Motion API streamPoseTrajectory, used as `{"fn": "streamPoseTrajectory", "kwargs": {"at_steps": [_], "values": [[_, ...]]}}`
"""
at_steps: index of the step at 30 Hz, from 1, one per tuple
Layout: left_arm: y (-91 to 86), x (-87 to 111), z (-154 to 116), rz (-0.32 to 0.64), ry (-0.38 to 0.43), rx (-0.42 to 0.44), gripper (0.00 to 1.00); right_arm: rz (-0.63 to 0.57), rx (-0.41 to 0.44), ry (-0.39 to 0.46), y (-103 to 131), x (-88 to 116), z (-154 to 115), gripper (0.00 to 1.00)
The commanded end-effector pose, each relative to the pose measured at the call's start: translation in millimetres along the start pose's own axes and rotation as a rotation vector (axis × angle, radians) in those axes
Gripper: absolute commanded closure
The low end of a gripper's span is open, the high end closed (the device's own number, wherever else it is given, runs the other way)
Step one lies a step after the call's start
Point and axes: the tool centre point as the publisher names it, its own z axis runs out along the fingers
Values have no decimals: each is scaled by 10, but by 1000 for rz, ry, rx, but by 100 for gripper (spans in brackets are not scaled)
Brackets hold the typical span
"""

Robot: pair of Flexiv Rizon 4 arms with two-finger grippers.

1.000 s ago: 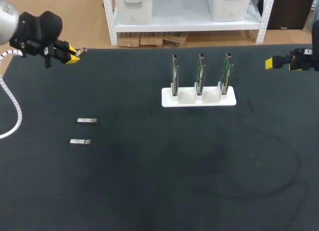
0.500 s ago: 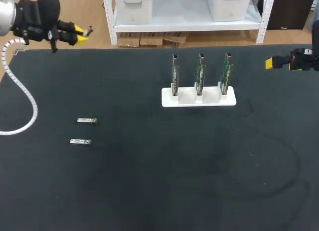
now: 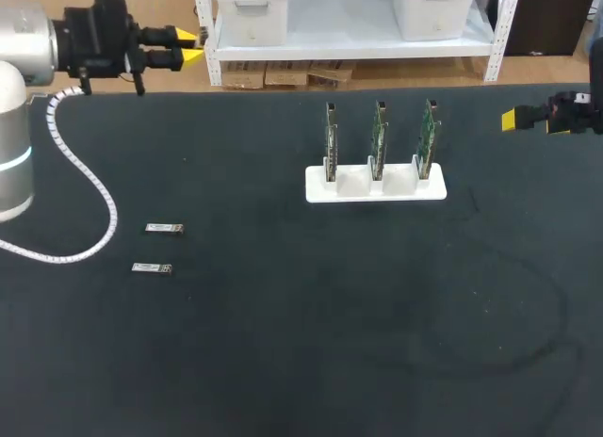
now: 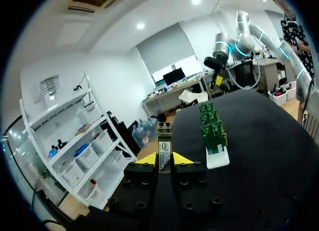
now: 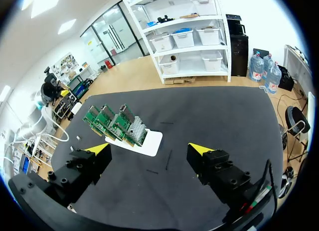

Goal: Pick up the optical module with the left hand, and insert it into the network port with the right hand.

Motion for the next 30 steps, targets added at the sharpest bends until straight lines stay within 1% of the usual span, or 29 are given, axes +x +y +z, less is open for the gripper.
{"fn": "streamPoseTrajectory", "kwargs": {"at_steps": [1,5,7,9,15,18,21,23,25,30], "values": [[60,21,118,3,-125,36,100,0,0,0,0,0,0,0],[54,-40,180,8,-154,85,100,0,0,0,0,0,0,0],[48,-66,209,12,-146,111,100,0,0,0,0,0,0,0],[52,-80,220,6,-159,132,100,0,0,0,0,0,0,0],[36,-96,285,-62,-168,224,100,0,0,0,0,0,0,0],[25,-99,305,-108,-167,252,100,0,0,0,0,0,0,0],[34,-85,319,-139,-187,253,100,0,0,0,0,0,0,0],[43,-81,328,-165,-234,248,100,0,0,0,0,0,0,0],[51,-80,349,-185,-254,255,100,0,0,0,0,0,0,0],[36,-117,442,-188,-271,273,100,0,0,0,0,0,0,0]]}}
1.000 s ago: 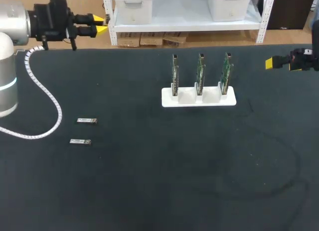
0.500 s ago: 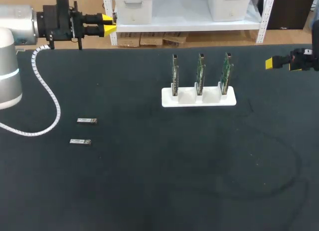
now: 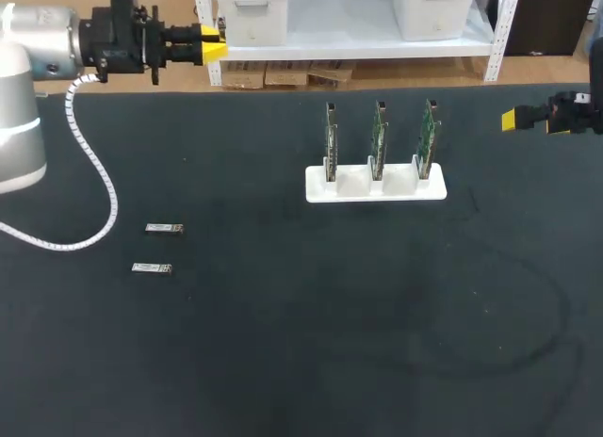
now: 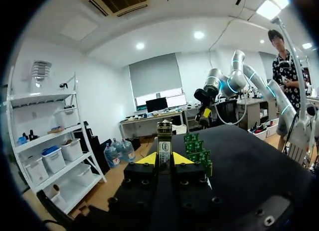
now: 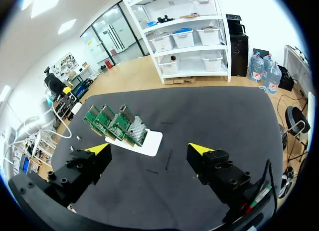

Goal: Pick up the optical module with the left hand, and insert it into the network port with the right hand.

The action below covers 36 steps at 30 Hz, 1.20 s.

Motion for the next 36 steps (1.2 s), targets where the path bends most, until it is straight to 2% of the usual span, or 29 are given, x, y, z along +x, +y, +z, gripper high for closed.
{"fn": "streamPoseTrajectory", "kwargs": {"at_steps": [1,14,17,23,32,36], "values": [[83,29,89,9,-5,62,100,0,0,0,-1,0,0,0],[77,30,94,19,-4,63,100,0,0,0,-1,0,0,0],[5,33,96,14,-8,44,100,0,0,0,-1,0,0,0],[42,-30,294,6,-58,37,100,0,0,0,-1,0,0,0],[218,-32,618,-8,-75,118,100,0,0,0,-1,0,0,0],[231,-77,739,-8,-90,149,100,0,0,0,-1,0,0,0]]}}
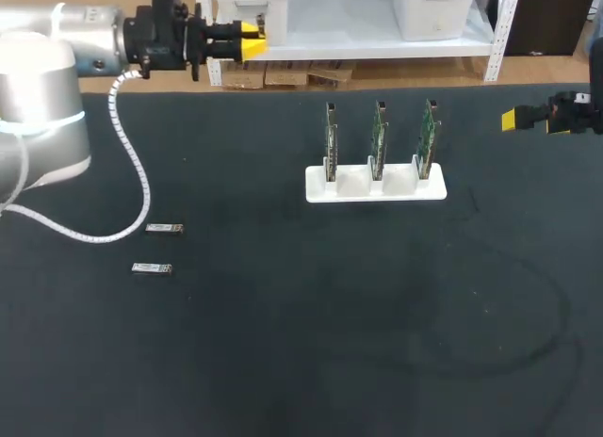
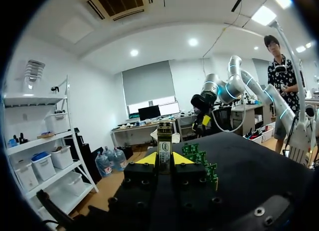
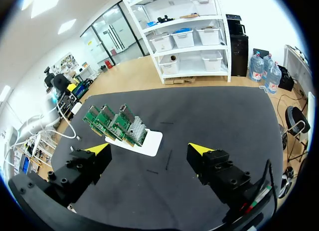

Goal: Pick up the optical module with the left hand, and insert it into the network port with the right hand.

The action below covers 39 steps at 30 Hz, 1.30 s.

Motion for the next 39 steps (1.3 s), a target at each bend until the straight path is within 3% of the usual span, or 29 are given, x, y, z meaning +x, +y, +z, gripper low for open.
{"fn": "streamPoseTrajectory", "kwargs": {"at_steps": [1,6,10,25,27,30,39], "values": [[204,30,149,-21,-16,84,100,0,0,0,0,0,0,0],[111,47,242,-103,-29,136,100,0,0,0,0,0,0,0],[27,21,285,-107,-13,161,100,0,0,0,0,0,0,0],[-232,-86,356,-92,26,126,100,0,0,0,0,0,0,0],[-222,-103,327,-55,59,108,100,0,0,0,0,0,0,0],[-43,-118,104,-10,144,47,100,0,0,0,0,0,0,0],[-43,-118,104,-10,144,47,100,0,0,0,0,0,0,0]]}}
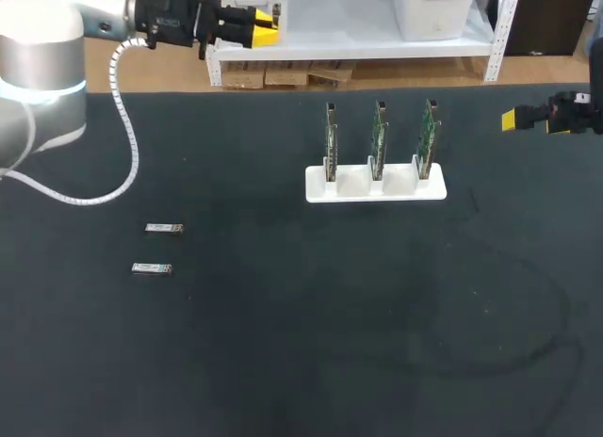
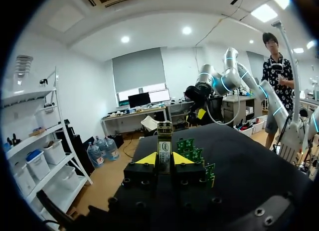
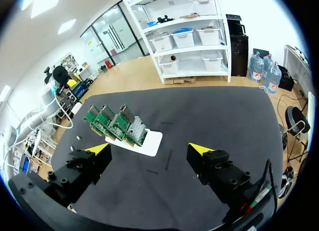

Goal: Pick up the optical module with the left hand, and insert it into the network port with the right hand.

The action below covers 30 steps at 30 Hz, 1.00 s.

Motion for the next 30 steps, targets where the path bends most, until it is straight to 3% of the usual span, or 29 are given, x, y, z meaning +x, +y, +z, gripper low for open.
{"fn": "streamPoseTrajectory", "kwargs": {"at_steps": [1,10,22,30], "values": [[-82,-23,3,0,7,-45,100,0,0,0,0,0,1,0],[-94,-21,30,-2,12,-44,100,0,0,0,0,0,1,0],[-424,-9,482,7,-45,-3,100,0,0,0,0,0,1,0],[-524,6,597,-20,-78,-58,100,0,0,0,0,0,1,0]]}}
